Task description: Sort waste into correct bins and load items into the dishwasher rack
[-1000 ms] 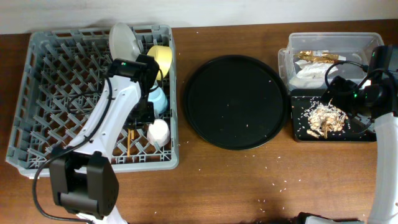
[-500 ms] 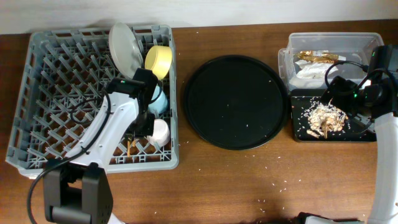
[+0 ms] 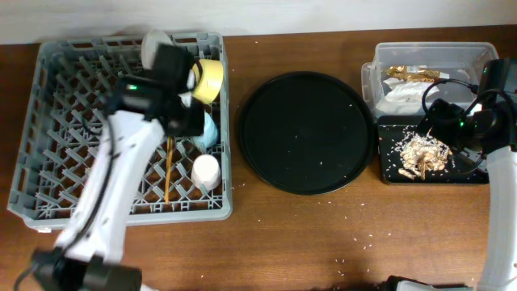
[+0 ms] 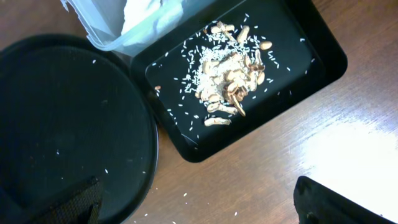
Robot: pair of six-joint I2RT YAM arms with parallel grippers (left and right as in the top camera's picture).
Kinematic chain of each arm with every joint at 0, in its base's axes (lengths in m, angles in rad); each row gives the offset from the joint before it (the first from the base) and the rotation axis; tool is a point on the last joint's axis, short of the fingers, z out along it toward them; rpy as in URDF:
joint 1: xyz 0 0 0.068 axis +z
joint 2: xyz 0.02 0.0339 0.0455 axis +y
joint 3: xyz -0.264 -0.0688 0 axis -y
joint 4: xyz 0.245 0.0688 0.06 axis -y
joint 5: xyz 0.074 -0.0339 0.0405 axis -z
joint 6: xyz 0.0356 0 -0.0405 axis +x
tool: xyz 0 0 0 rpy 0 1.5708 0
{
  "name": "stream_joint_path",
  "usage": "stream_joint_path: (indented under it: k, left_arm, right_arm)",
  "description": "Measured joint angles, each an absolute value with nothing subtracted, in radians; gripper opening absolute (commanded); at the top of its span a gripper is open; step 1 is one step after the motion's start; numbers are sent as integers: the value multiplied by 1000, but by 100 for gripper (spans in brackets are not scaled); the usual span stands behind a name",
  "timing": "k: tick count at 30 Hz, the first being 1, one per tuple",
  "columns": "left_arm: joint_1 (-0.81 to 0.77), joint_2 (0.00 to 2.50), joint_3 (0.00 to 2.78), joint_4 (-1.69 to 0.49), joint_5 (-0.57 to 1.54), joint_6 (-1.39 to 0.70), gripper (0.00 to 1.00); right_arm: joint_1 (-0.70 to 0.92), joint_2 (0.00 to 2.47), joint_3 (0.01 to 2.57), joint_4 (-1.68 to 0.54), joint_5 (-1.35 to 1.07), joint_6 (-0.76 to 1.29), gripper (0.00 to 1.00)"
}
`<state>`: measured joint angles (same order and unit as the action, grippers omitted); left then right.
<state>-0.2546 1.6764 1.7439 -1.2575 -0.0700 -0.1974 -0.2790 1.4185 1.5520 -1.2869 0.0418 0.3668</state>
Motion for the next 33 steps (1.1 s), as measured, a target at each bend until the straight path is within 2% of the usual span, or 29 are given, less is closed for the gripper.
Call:
stream_joint_path:
  k: [1, 2, 6, 17, 20, 22, 25, 29, 31, 33]
  left_arm:
    - [-255, 1655, 1793, -1245, -66, -198, 67]
    - [-255, 1603, 1874, -1225, -62, -194, 100]
    - [-255, 1495, 1927, -1209, -62, -191, 100]
    - [-255, 1490, 1926, -1211, -62, -191, 100]
    - [-255, 1490, 1926, -1213, -62, -191, 100]
    - [-255, 1490, 1926, -1214, -62, -191, 100]
    - [-255, 1490, 1926, -1214, -58, -191, 100]
    - [-255, 1490, 1926, -1216, -59, -191, 100]
    - [-255, 1490, 1926, -1214, -59, -191, 100]
    - [-255, 1490, 1927, -1211, -58, -191, 100]
  right_arm:
    - [-279, 1419, 1552, -1287, 42, 367, 99]
    - [-279, 1419, 1552, -1286, 42, 367, 99]
    - [-279, 1419, 1552, -1286, 42, 367, 98]
    - [-278, 1415, 1552, -1286, 42, 367, 98]
    - [-206, 1332, 1545, -1252, 82, 366, 99]
    - [-106, 1219, 1498, -1102, 123, 340, 99]
    - [35, 975, 1244, -729, 131, 203, 98]
    - [60, 683, 771, -363, 30, 92, 99]
    - [60, 503, 522, -257, -10, 64, 99]
    - [60, 395, 389, -161, -30, 52, 99]
